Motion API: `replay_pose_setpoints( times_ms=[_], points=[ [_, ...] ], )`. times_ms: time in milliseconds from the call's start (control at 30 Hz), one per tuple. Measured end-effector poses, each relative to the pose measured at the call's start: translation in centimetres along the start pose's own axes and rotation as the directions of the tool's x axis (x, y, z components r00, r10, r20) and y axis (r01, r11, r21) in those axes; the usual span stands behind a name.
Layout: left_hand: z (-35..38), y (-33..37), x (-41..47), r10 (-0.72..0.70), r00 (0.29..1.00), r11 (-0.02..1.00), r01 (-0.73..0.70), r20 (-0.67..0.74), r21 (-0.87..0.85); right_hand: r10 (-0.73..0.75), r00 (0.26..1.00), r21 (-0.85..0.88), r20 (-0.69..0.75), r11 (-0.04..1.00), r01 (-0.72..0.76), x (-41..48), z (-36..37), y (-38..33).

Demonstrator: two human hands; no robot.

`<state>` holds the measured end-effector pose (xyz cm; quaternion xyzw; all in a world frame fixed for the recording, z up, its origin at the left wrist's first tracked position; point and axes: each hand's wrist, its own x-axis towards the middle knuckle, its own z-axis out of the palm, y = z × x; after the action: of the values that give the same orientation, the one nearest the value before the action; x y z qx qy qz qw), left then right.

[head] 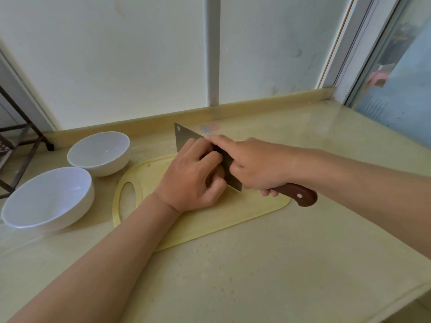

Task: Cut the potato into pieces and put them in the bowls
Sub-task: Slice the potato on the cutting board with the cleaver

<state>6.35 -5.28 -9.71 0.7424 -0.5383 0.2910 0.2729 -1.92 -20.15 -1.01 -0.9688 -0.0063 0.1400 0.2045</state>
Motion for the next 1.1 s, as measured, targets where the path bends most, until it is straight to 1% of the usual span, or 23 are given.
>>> replay_pose_setpoints(
  times_ms=[233,367,533,800,1100],
  points=[
    [-0.2,0.0,-0.2,0.006,1.000,1.000,-0.006,-0.001,-0.014,-0.017,1.000,-0.008,-0.019,1.000,0.017,0.0,0.2,0.1],
    [-0.5,0.0,-0.5,-0.009,1.000,1.000,0.009,0.013,-0.027,0.005,0.999,0.059,-0.045,0.998,-0.003,-0.2,-0.4,0.3],
    [-0.4,-0.2,-0.3,0.000,1.000,1.000,0.000,0.004,-0.020,-0.017,0.996,0.044,-0.084,0.999,0.021,-1.1,-1.9,-0.3],
    [-0.5,-0.2,-0.3,0.014,1.000,1.000,-0.014,0.005,-0.003,-0.004,0.995,0.037,-0.102,0.999,0.008,-1.9,-2.8,-1.0],
    [-0.6,-0.2,-0.3,0.012,1.000,1.000,-0.012,0.002,0.008,-0.024,0.991,0.035,-0.129,0.999,0.029,-2.7,-3.5,-1.5]
  ],
)
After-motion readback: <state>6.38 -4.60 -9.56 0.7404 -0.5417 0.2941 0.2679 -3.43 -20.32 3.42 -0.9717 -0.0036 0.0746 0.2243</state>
